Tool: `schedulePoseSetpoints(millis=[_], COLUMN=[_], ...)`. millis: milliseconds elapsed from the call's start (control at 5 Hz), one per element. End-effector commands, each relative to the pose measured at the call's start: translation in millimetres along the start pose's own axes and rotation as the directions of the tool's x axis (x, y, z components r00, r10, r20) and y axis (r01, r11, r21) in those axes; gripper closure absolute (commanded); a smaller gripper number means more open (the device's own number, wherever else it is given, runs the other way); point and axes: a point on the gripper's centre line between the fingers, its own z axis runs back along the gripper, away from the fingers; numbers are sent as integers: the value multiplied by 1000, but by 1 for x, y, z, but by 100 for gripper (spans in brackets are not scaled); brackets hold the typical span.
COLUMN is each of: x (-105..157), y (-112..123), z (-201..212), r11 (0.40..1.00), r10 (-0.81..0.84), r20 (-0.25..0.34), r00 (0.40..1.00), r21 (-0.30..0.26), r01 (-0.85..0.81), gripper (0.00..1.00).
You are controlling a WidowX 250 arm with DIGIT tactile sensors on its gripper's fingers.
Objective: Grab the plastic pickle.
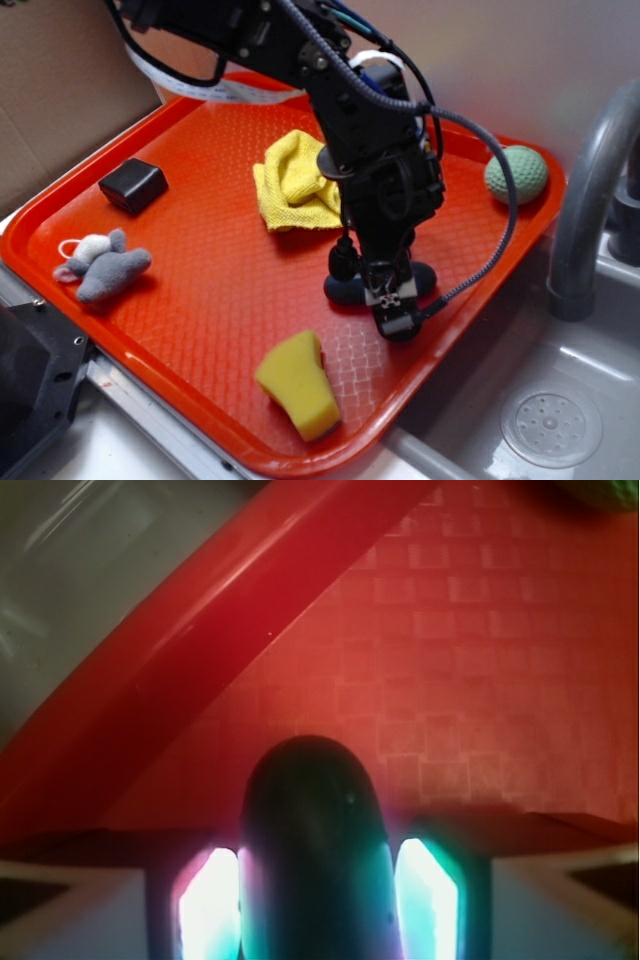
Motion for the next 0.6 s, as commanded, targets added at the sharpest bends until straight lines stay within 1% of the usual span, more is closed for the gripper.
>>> schedulePoseSetpoints(millis=[0,200,400], x=[-51,-86,-88], y=[37,59,75], z=[92,144,193], r11=[946,916,870], r10=[279,374,475], r20=[113,190,227], r00=[954,908,850], r21=[136,77,22], r01=[-293,-393,-492], gripper=[100,100,100])
